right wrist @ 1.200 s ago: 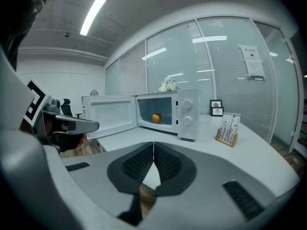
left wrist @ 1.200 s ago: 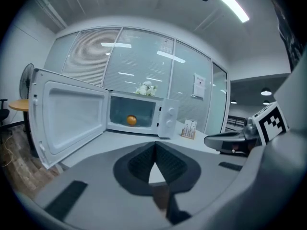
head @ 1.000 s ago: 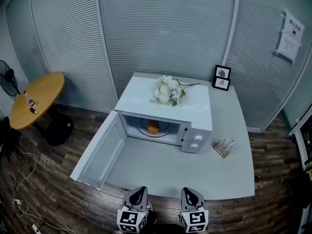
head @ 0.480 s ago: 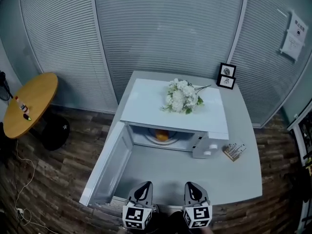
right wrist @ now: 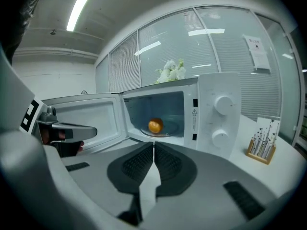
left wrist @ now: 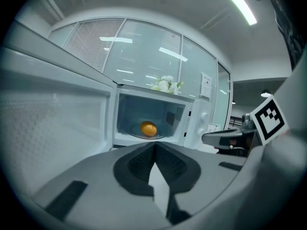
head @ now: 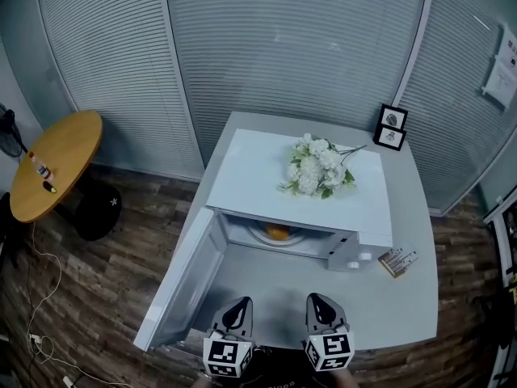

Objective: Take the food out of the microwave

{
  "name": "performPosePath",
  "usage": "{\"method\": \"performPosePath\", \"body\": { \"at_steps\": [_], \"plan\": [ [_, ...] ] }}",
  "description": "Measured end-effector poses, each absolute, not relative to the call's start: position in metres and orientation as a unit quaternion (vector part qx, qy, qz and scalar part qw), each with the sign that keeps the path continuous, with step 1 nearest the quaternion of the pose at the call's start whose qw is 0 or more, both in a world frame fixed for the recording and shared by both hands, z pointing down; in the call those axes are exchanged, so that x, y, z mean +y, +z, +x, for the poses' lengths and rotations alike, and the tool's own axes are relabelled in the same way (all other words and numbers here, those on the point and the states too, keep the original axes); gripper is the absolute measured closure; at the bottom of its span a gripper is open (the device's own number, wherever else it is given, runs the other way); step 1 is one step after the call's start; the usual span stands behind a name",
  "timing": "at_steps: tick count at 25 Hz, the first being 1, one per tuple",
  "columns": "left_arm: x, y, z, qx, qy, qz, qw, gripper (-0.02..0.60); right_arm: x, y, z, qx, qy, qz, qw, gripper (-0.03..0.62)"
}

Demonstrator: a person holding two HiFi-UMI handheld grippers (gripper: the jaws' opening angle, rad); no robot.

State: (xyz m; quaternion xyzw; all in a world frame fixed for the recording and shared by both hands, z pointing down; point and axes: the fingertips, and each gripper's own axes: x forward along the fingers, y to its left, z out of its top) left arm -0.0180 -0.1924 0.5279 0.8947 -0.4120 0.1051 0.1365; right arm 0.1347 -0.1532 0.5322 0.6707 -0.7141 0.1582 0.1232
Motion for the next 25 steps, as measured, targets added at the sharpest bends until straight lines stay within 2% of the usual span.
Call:
{"method": "performPosePath", "body": {
  "at_steps": [10,11,14,18,25],
  "plan": [
    [-0.209,0.523,-0.013,-0.429,0.110,0.884,0.147,0.575,-0.193,0.530,0.140,-0.742,0.173,0.637,0.114,0.584],
    [-0.208,0.523,-0.012,-0.429,0.112,0.884,0.147,0.574,-0.197,0.530,0.140,-0.746,0.174,0.633,0.114,0.571],
    [-0.206,0.525,-0.012,-0.430,0.113,0.883,0.152,0.575,-0.209,0.531,0.140,-0.755,0.174,0.621,0.117,0.471],
    [-0.205,0.527,-0.015,-0.435,0.117,0.879,0.157,0.575,-0.226,0.526,0.140,-0.766,0.169,0.609,0.119,0.429],
    [-0.206,0.528,-0.024,-0.445,0.120,0.873,0.157,0.575,-0.254,0.523,0.135,-0.770,0.179,0.600,0.121,0.316]
  ]
}}
